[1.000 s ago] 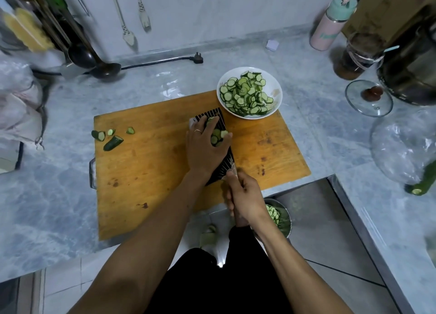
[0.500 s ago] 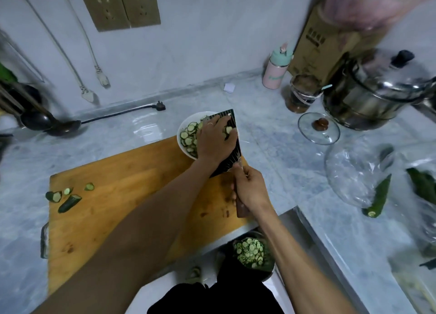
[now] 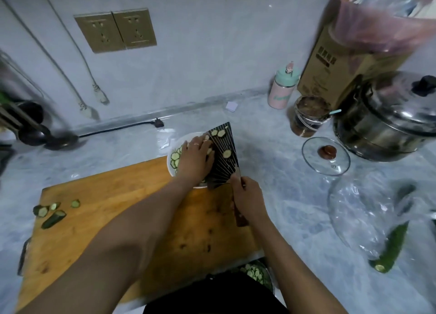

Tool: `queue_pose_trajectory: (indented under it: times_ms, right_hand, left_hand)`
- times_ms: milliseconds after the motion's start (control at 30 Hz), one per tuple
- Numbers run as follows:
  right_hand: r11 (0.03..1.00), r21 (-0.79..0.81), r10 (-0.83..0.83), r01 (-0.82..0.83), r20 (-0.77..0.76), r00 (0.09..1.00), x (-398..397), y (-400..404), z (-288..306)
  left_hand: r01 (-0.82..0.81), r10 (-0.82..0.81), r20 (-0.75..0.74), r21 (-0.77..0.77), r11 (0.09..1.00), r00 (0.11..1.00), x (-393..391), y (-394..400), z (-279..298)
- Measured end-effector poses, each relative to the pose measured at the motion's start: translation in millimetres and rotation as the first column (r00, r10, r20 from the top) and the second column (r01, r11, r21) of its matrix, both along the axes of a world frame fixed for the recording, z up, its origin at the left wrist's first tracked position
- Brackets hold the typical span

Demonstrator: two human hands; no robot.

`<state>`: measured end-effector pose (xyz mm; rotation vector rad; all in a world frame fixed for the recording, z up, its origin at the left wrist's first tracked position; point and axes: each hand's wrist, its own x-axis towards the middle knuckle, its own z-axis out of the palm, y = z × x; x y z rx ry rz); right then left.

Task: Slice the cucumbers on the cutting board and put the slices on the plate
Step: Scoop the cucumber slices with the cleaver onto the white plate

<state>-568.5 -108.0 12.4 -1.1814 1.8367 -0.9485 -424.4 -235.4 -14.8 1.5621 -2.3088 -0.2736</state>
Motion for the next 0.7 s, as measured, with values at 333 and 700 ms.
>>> queue_pose_trajectory:
  times_ms: [333,700]
  right_hand:
    - [0.996,-0.016,0.086,-0.089,-0.145,0.986,-27,-18,-9]
    - [0.986,-0.010,0.163,-0.166,-0.142,0.976,-45,-19,-2]
  left_hand:
    - [0.170,-0.186,-0.052,-0.219,0.961,0.981,12,7,0]
    - [0.308,-0.283,0.219,-0.090,0.947,0.934,21,17,-4]
